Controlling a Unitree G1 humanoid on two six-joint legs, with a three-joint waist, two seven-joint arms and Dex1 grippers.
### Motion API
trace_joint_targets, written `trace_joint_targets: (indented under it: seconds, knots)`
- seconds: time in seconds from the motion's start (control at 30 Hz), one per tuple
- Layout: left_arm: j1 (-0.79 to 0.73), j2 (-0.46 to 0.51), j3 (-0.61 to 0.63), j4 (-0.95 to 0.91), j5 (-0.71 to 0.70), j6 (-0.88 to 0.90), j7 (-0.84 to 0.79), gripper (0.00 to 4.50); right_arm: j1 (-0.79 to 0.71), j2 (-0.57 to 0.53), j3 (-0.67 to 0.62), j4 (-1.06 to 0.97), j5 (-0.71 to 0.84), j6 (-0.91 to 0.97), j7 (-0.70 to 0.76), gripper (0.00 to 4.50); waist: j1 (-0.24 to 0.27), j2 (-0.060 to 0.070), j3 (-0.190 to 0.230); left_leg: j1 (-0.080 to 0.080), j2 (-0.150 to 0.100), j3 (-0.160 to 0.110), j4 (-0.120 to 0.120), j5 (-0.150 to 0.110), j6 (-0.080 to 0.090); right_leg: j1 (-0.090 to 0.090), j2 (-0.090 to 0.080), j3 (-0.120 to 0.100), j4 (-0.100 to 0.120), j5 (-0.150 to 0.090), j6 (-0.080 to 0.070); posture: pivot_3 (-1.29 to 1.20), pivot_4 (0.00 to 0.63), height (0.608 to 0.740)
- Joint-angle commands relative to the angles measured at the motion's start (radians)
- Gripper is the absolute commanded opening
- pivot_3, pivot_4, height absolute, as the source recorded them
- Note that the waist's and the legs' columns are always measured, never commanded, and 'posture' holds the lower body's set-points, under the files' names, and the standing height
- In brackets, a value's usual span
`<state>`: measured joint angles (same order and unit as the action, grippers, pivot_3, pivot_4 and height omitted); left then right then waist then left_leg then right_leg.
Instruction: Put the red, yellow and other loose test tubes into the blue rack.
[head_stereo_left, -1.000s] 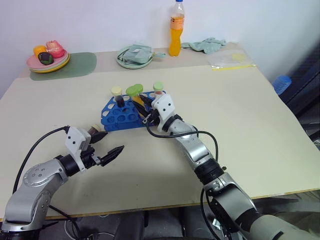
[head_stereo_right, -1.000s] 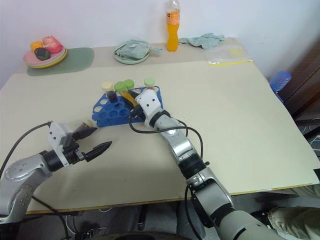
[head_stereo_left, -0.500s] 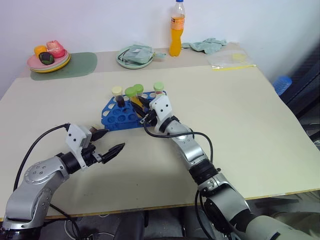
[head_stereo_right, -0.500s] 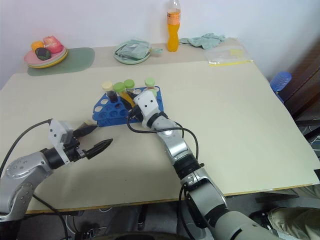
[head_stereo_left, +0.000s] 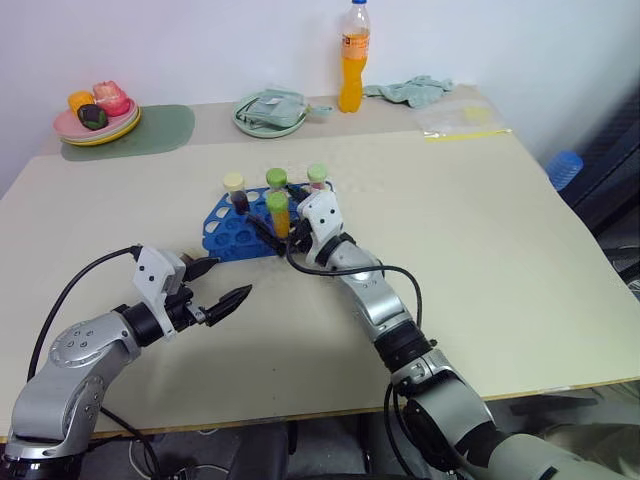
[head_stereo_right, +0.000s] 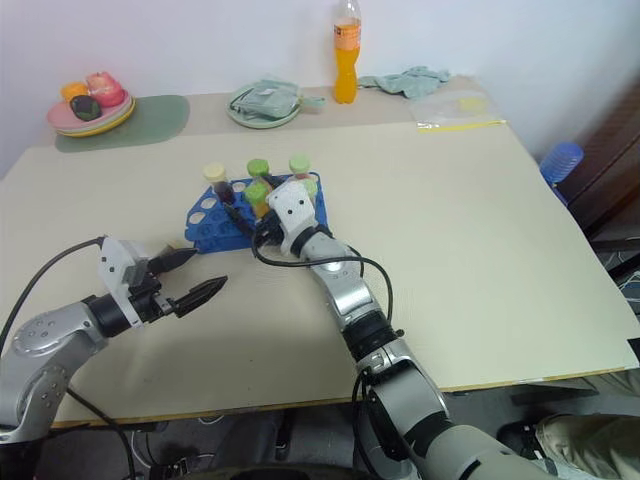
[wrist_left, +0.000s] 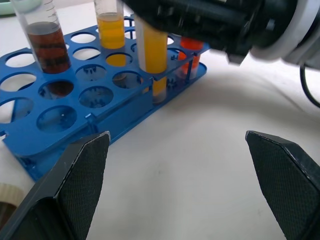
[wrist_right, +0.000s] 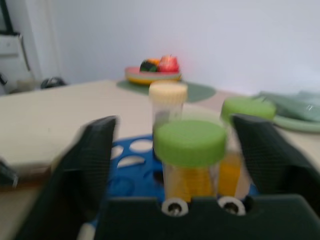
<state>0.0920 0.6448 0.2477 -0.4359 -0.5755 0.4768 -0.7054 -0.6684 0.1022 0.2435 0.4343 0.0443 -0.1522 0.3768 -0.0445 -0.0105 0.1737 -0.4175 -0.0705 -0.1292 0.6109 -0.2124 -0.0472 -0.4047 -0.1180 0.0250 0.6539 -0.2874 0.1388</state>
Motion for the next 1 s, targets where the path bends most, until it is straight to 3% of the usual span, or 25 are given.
trace_joint_targets:
  seconds: [0.03,0.23,0.43,0.57,0.67,0.87,1.0]
  knots:
    - [-0.005,0.004,0.015,-0.026,-0.001,-0.005,0.006,4.5,-0.011,0.02,-0.004,-0.121,0.011,0.013,-0.001,4.48,0.0,0.0,0.0,0.0,0.0,0.0,0.0,0.0,0.0,0.0,0.0,0.0,0.0,0.0,0.0,0.0,0.15,0.74]
    - [-0.079,0.017,0.114,0.013,-0.041,0.036,0.08,4.5,-0.016,0.005,0.003,-0.32,0.044,0.121,0.033,4.48,0.001,0.0,0.0,0.0,0.0,-0.001,0.0,0.0,0.0,0.0,0.0,0.0,0.0,0.0,0.0,0.0,0.15,0.74]
    - [-0.196,0.239,0.113,0.114,0.027,0.31,0.16,4.5,0.018,-0.112,0.003,-0.551,0.128,0.323,0.159,4.48,0.0,0.0,0.0,0.001,0.0,-0.001,0.0,0.0,0.0,0.0,0.0,-0.001,0.0,0.0,0.0,0.0,0.15,0.74]
    - [-0.376,0.423,-0.066,0.195,0.07,0.566,0.138,4.5,0.065,-0.245,0.0,-0.666,0.164,0.419,0.249,4.48,0.008,-0.001,0.0,0.001,0.0,-0.002,0.0,0.0,0.0,0.0,0.0,-0.002,0.0,0.0,0.0,0.0,0.15,0.74]
    - [-0.532,0.483,-0.196,0.285,0.053,0.734,0.067,4.5,0.093,-0.31,-0.008,-0.713,0.186,0.458,0.29,4.48,0.002,-0.001,0.001,0.001,-0.001,-0.001,0.0,0.0,0.0,0.002,0.0,-0.002,0.0,0.0,0.0,0.0,0.15,0.74]
    - [-0.8,0.482,-0.566,0.501,0.216,0.74,-0.084,4.5,0.153,-0.441,0.007,-0.787,0.211,0.504,0.394,4.48,-0.003,-0.001,0.001,0.0,0.0,0.004,0.0,0.0,0.0,0.001,0.002,-0.002,0.001,0.0,0.0,0.0,0.15,0.74]
    - [-0.904,0.421,-0.702,0.643,0.312,0.686,-0.161,4.5,0.165,-0.465,0.013,-0.805,0.202,0.511,0.397,4.48,0.0,-0.002,0.001,0.0,0.0,0.004,0.0,0.0,0.0,0.001,0.002,-0.002,0.001,0.0,0.0,0.0,0.15,0.74]
